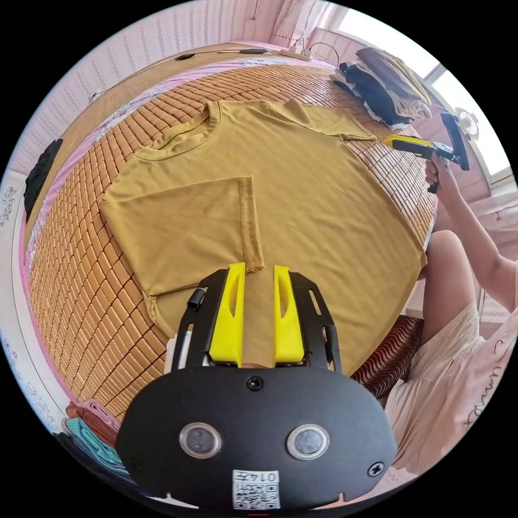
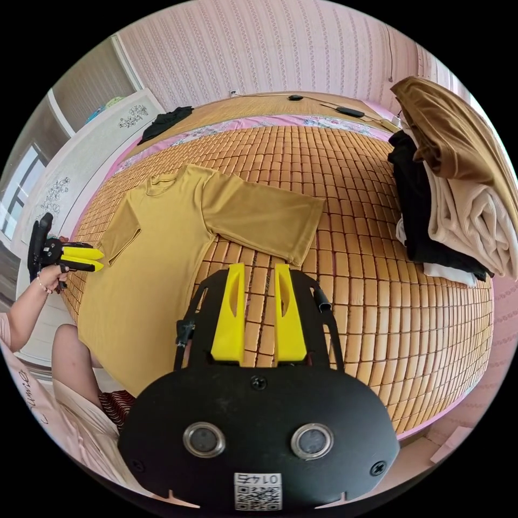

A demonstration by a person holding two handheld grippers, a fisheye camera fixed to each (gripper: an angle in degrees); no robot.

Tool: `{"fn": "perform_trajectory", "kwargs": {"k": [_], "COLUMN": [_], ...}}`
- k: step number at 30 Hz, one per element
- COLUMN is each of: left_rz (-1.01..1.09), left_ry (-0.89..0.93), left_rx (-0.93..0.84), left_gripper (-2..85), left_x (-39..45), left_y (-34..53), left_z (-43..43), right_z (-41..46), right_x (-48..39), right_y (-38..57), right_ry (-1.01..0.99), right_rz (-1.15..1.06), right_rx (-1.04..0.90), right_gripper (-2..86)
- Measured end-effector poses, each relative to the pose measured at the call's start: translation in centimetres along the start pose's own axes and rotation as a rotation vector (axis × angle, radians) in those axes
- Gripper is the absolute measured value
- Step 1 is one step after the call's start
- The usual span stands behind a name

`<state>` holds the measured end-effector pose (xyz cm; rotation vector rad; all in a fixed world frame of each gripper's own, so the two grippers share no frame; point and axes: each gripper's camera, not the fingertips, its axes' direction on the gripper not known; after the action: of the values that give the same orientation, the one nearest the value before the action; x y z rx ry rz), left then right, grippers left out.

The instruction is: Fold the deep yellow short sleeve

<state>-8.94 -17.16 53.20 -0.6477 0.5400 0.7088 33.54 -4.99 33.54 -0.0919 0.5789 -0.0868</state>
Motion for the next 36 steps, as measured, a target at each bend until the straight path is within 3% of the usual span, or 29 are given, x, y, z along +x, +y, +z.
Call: {"fn": "perform_trajectory", "kwargs": {"k": [6, 12, 17, 22, 26, 30, 36], "left_rz": [0.145, 0.314, 0.305, 0.219, 0.192, 0.138, 0.080], "left_ry": [0.030, 0.172, 0.235, 0.293, 0.210, 0.210, 0.273], "left_rx": [0.132, 0.215, 0.199, 0.126, 0.067, 0.081, 0.122], "left_gripper": [6.5, 6.5, 6.7, 7.6, 7.6, 4.7, 0.2], "left_x": [3.5, 8.9, 12.0, 14.5, 15.6, 14.7, 12.8], "left_y": [-7.2, -20.0, -30.1, -38.1, -40.7, -41.2, -40.2], "left_z": [-6.1, -5.0, -1.2, 3.6, 5.7, 6.4, 6.7], "right_z": [2.0, 4.5, 6.7, 8.3, 8.6, 9.4, 11.0], "right_x": [4.0, 6.1, 7.2, 9.3, 11.8, 13.1, 13.1], "right_y": [3.7, 3.6, 4.0, 4.5, 5.0, 4.9, 3.9], "right_ry": [-0.154, -0.084, -0.011, 0.002, -0.099, -0.188, -0.170], "right_rz": [0.036, -0.012, 0.006, 0.056, 0.124, 0.134, 0.132], "right_rx": [0.070, 0.056, 0.078, 0.071, 0.110, 0.140, 0.087], "right_gripper": [10.4, 10.6, 10.0, 2.0, 3.4, 10.8, 4.7]}}
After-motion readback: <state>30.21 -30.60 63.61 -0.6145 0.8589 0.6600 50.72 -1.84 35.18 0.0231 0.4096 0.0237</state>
